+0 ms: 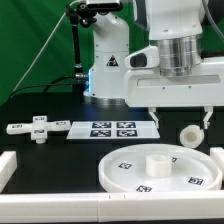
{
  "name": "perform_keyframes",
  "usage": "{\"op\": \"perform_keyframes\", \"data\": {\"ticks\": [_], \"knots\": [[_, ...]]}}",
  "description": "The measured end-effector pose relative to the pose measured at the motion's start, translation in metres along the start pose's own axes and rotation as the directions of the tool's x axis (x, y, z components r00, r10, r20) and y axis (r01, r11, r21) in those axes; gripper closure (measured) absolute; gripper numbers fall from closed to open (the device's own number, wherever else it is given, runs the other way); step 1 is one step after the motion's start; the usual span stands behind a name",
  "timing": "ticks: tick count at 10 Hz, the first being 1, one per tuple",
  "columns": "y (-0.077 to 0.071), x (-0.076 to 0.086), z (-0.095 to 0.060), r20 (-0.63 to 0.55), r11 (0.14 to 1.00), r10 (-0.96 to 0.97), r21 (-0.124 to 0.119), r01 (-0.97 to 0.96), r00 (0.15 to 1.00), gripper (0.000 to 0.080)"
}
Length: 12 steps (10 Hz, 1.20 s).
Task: Assemble round table
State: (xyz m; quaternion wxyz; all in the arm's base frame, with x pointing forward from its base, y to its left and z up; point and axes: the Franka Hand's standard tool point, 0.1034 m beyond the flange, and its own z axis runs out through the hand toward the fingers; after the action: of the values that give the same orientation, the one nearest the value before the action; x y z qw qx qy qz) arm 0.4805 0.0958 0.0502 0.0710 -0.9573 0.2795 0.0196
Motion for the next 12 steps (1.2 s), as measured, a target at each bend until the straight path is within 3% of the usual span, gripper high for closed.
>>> {"op": "perform_keyframes", "data": {"ticks": [3, 6, 8, 11, 12], "knots": [[0.004, -0.012, 0.015, 0.018, 0.996, 0.084, 0.023, -0.084, 0.996, 0.0151], [0.005, -0.013, 0.016, 0.024, 0.996, 0.09, 0.024, -0.09, 0.996, 0.0151], [0.006, -0.016, 0.017, 0.159, 0.999, 0.051, -0.002, -0.052, 0.986, 0.0151], [-0.003, -0.014, 0.018, 0.293, 1.0, 0.023, 0.011, -0.028, 0.956, 0.0151], [0.0, -0.019, 0.016, 0.374, 1.0, 0.019, -0.001, -0.02, 0.927, 0.0151]]}}
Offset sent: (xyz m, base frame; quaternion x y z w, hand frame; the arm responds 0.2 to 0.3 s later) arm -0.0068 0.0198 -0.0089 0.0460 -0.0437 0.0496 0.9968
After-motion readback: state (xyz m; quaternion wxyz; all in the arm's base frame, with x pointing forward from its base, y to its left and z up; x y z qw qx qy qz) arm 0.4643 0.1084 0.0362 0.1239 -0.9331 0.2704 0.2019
